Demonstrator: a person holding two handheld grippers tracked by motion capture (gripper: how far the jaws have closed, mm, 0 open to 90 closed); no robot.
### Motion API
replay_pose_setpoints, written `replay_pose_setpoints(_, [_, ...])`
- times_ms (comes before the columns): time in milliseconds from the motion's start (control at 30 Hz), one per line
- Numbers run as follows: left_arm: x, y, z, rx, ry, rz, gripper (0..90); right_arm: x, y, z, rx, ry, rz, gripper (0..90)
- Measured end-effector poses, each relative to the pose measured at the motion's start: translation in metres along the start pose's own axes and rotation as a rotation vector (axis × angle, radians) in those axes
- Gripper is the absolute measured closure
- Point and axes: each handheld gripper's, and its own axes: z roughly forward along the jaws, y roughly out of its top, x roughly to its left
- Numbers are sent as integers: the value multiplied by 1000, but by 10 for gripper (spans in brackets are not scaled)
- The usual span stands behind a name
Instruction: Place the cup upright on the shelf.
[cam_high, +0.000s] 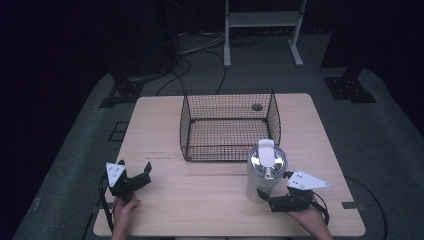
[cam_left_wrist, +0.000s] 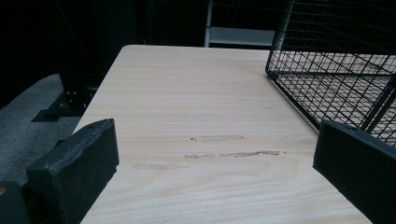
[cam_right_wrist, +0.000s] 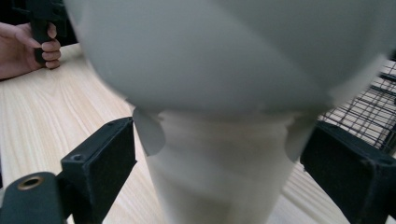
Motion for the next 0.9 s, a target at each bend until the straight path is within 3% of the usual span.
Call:
replay_pose_setpoints(400, [1,0,0,-4,-4,-10,0,0,0,13,-65,-1,5,77])
replay_pose_setpoints(900, [2,0,-1,-6,-6,-17,0,0,-1,16,-94,-2,1,89])
